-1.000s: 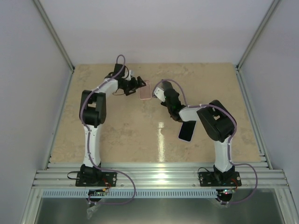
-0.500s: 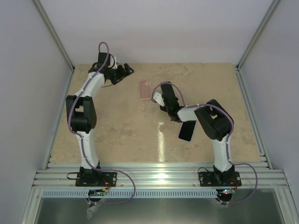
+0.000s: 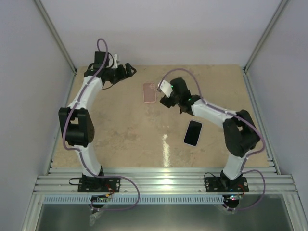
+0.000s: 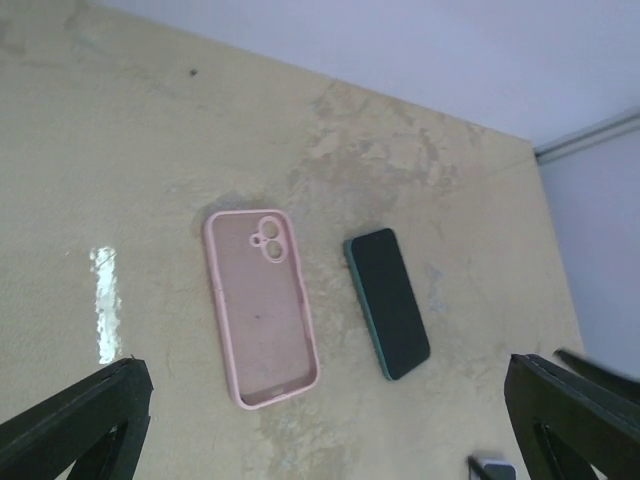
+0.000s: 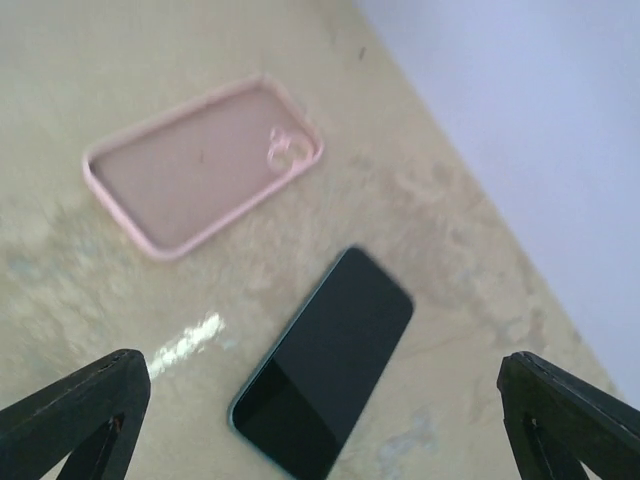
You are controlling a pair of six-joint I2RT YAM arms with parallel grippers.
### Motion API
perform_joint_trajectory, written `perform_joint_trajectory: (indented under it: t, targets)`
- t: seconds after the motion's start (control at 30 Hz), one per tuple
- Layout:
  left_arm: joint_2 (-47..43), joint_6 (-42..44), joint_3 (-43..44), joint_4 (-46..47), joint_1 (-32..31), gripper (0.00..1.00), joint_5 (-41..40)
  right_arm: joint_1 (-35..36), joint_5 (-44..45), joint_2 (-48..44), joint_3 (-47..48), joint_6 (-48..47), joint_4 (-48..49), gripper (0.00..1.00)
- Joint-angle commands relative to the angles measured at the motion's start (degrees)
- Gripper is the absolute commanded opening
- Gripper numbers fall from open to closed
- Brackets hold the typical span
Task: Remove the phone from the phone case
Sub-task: Adjust the phone at the center of the board.
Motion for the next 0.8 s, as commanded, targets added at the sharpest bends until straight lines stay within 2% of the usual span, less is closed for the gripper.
perform_joint_trajectory:
  t: [0.0,0.1,0.23,0.37,0.5,0.6,0.77]
  targets:
    - [-4.09,7.79,0.07,-3.77,0.16,1.0,6.46,-3.76,-12.59,-6.87,6.3,5.87,-15.11,0.98]
    - [-6.77,9.79,-3.07,-3.56,0.01,0.99,11.36,-8.21,-22.75,-10.62,8.21,5.13,-23.88,0.98]
    - [-8.87,11.37,-7.55,-2.13,-1.12,0.99,15.67,-15.08,-31.0,-16.24,5.7,-0.95,-34.54,0.98]
    - [-8.45,12.89,-10.26,-2.1,-4.39,1.0,17.42,-22.67,-35.51,-20.63,1.24,-8.55,-42.8,0.97]
    - [-6.64,12.25,-12.88,-0.48,-8.08,0.99,20.41,-27.87,-36.18,-23.59,-3.36,-15.46,-48.99,0.93]
    - [-5.06,9.16,-15.74,3.59,-10.71,0.99,23.65,-30.02,-38.35,-22.14,-4.32,-16.56,-55.15,0.88]
    - [-4.34,-0.31,-23.44,16.91,-13.21,1.0,26.43,-30.5,-43.26,-13.94,-4.63,-10.14,-59.96,0.8]
